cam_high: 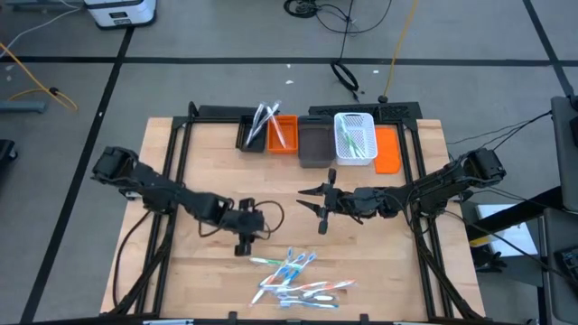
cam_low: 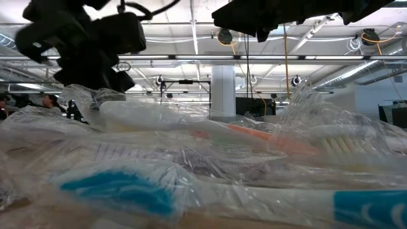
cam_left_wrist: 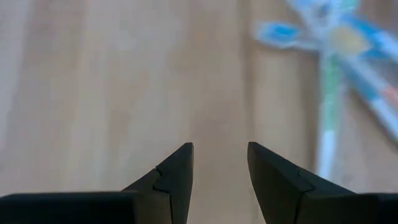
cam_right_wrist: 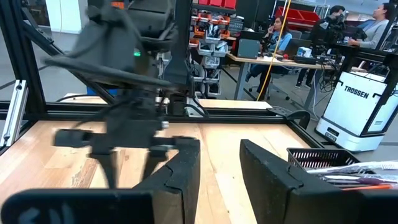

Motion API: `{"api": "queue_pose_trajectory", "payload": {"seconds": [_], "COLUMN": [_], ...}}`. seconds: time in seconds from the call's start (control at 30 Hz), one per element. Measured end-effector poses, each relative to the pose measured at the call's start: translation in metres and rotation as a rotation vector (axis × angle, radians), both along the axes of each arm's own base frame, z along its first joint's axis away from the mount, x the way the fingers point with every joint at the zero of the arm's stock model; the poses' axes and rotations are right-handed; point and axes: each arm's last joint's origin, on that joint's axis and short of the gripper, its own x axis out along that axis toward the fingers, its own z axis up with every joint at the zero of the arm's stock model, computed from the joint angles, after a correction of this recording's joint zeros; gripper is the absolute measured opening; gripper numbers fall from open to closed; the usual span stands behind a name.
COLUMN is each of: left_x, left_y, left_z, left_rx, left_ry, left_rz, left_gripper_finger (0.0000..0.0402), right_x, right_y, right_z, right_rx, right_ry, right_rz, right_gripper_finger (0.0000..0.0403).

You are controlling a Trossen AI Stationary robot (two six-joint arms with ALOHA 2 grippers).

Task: Pick & Place Toothbrushes
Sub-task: Put the green toothbrush into the white bin

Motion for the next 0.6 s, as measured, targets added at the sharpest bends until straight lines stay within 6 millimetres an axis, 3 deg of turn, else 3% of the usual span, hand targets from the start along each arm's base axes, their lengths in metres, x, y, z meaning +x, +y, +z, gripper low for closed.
{"api": "queue_pose_trajectory", "payload": {"seconds": [0.37, 0.6], "left_x": [-0.005, 0.000], "left_y": [-0.050, -0.061], "left_z": [-0.010, -0.026], "left_rx": [-0.039, -0.029], "left_ry": [-0.080, -0.091], "left_rz": [-0.158, -0.151], "left_gripper_finger": [0.0154, 0.0154], "right_x": [0.000, 0.000], "right_y": [0.000, 0.000], "right_z": [0.000, 0.000], "right_rx": [0.000, 0.000], "right_ry": [0.000, 0.000], "right_rz": [0.000, 0.000], "right_gripper_finger": [0.0104, 0.0104]}}
